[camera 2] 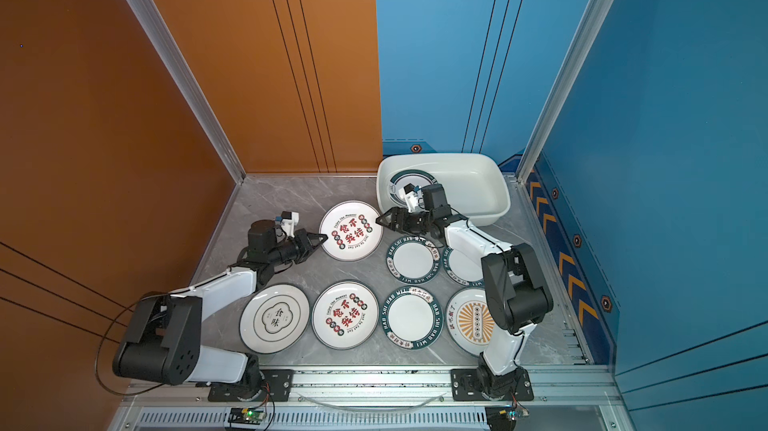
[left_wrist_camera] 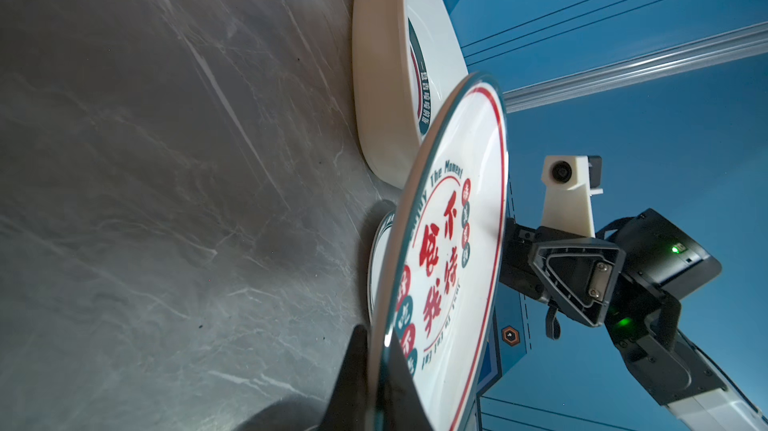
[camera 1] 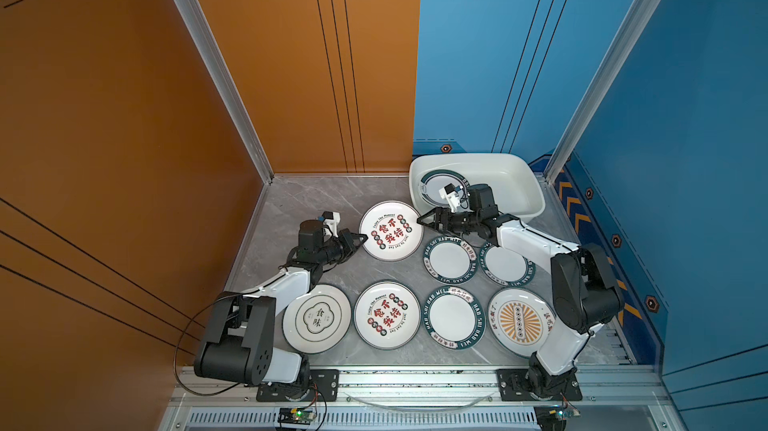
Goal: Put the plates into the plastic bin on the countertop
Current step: 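Grasp the upright plate rim with right gripper beside the left gripper, then carry the plate into the white bin with right gripper while left gripper withdraws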
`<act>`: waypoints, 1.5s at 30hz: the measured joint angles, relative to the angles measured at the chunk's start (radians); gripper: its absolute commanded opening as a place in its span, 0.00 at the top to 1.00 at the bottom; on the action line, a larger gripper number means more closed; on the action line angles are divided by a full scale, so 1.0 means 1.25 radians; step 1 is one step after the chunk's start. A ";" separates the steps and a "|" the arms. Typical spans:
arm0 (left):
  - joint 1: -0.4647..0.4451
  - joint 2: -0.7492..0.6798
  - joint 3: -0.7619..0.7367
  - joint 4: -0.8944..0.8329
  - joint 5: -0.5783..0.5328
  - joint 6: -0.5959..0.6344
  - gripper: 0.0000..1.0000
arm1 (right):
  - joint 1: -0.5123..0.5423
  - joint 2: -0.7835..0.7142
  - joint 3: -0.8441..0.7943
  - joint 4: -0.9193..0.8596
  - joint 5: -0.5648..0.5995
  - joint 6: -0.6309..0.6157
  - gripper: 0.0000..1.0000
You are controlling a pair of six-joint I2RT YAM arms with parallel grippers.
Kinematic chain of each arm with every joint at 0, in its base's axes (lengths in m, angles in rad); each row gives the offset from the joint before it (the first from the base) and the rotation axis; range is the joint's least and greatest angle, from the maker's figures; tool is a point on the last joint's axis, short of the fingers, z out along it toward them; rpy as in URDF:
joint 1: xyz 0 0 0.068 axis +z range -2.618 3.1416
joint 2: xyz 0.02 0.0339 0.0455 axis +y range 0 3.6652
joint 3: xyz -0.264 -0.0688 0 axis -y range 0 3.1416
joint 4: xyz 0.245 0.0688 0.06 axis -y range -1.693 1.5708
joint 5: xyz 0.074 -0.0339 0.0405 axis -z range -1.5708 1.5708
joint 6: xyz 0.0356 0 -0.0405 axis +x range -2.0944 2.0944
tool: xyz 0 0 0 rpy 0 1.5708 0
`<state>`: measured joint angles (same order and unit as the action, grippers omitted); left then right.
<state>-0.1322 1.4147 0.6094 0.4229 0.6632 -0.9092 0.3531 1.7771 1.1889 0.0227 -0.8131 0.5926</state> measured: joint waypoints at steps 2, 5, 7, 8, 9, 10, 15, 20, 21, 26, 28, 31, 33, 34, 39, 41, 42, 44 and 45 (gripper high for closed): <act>-0.007 0.000 0.000 -0.005 0.002 0.006 1.00 | 0.006 0.005 0.001 0.005 -0.004 0.002 0.29; -0.021 0.001 0.000 -0.012 0.004 0.016 1.00 | 0.013 0.014 0.001 0.010 -0.018 0.006 0.35; -0.032 0.005 0.000 -0.013 0.009 0.020 1.00 | 0.017 0.018 0.001 0.013 -0.024 0.007 0.40; -0.036 0.007 0.001 -0.013 0.011 0.022 1.00 | 0.019 0.019 0.001 0.013 -0.027 0.009 0.41; -0.041 0.011 0.002 -0.015 0.013 0.024 1.00 | 0.022 0.020 0.000 0.016 -0.033 0.009 0.44; -0.046 0.015 0.003 -0.017 0.016 0.024 1.00 | 0.023 0.020 -0.002 0.020 -0.039 0.010 0.47; -0.059 0.024 0.013 -0.021 0.022 0.025 1.00 | 0.026 0.020 -0.026 0.041 -0.052 0.013 0.65; -0.068 0.032 0.029 -0.027 0.030 0.040 1.00 | 0.026 0.020 -0.054 0.053 -0.065 0.014 0.77; -0.070 0.033 0.032 -0.029 0.031 0.044 1.00 | 0.026 0.020 -0.058 0.054 -0.068 0.014 0.80; -0.072 0.033 0.041 -0.060 0.036 0.057 0.96 | 0.021 0.020 -0.070 0.053 -0.096 0.009 0.95; -0.073 0.033 0.049 -0.080 0.036 0.067 0.92 | 0.020 0.020 -0.073 0.049 -0.100 0.006 0.99; -0.078 0.033 0.060 -0.112 0.024 0.085 0.79 | 0.020 0.016 -0.073 0.037 -0.105 -0.002 1.00; -0.085 0.033 0.062 -0.128 0.020 0.098 0.67 | 0.022 0.007 -0.073 0.016 -0.101 -0.017 1.00; -0.089 0.033 0.066 -0.133 0.017 0.103 0.60 | 0.023 0.003 -0.074 0.000 -0.100 -0.029 1.00; -0.099 0.022 0.087 -0.169 -0.008 0.138 0.38 | 0.016 -0.023 -0.077 -0.087 -0.080 -0.077 1.00; -0.099 0.007 0.090 -0.193 -0.027 0.157 0.28 | 0.002 -0.045 -0.081 -0.121 -0.069 -0.089 1.00; -0.099 -0.002 0.090 -0.207 -0.040 0.164 0.19 | -0.008 -0.059 -0.083 -0.135 -0.064 -0.096 1.00; -0.099 -0.020 0.091 -0.229 -0.063 0.178 0.01 | -0.027 -0.083 -0.083 -0.156 -0.056 -0.101 1.00; -0.099 -0.030 0.091 -0.237 -0.073 0.184 0.02 | -0.039 -0.096 -0.083 -0.164 -0.052 -0.102 1.00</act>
<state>-0.2565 1.3777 0.7227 0.1261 0.5716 -0.6792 0.3038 1.6569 1.0851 -0.1818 -0.8776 0.4648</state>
